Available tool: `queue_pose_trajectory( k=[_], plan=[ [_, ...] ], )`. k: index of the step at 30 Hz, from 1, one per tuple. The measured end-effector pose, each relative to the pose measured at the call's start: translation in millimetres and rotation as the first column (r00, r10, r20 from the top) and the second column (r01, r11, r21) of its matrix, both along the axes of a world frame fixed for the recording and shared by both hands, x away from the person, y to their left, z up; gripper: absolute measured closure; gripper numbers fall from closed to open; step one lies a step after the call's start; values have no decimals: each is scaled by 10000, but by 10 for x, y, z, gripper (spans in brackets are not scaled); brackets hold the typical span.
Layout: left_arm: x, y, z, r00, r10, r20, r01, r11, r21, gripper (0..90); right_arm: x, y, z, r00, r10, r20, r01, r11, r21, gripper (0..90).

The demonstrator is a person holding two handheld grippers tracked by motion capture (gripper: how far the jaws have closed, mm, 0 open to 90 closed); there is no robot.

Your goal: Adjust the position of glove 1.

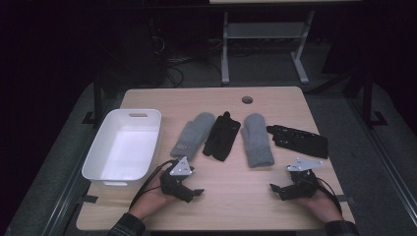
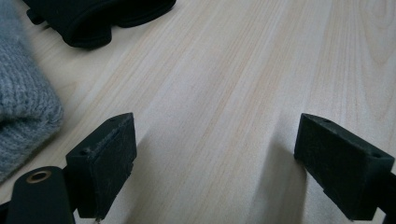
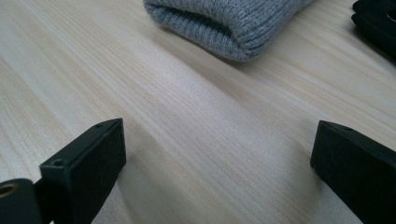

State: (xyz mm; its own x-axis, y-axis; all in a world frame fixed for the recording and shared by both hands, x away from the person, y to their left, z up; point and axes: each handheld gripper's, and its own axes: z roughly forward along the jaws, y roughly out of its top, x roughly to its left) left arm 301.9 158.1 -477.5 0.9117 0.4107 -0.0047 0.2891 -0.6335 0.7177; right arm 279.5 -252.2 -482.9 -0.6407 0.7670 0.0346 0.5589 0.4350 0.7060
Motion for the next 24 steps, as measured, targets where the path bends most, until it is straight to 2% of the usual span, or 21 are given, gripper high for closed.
queue_pose_trajectory(
  k=[4, 6, 9, 14, 18, 24],
  plan=[
    [4, -11, 0, 10000, 35, -29, -35, 10000, -29, 119, 0, 7, 11, 10000, 4, -97, -4, 10000, -49, 52],
    [5, -10, 0, 10000, 28, -21, -28, 10000, -17, 119, -2, 0, 52, 9996, 242, -167, -244, 9996, -127, 177],
    [11, -8, -2, 10000, -23, -2, 23, 10000, -26, 119, 9, -17, 119, 9986, 307, -438, -312, 9995, -98, 257],
    [15, -4, 1, 10000, -20, 16, 20, 10000, 39, 120, 68, -39, 240, 9989, 468, -87, -467, 9988, 120, 483],
    [15, -9, -3, 10000, 76, 42, -76, 9999, -77, 120, 161, -17, 386, 9986, 479, 216, -488, 9978, 440, 680],
    [12, -10, -3, 9999, 121, 39, -120, 9999, -76, 120, 324, 63, 492, 9970, 745, 192, -754, 9958, 519, 899]
  ],
)
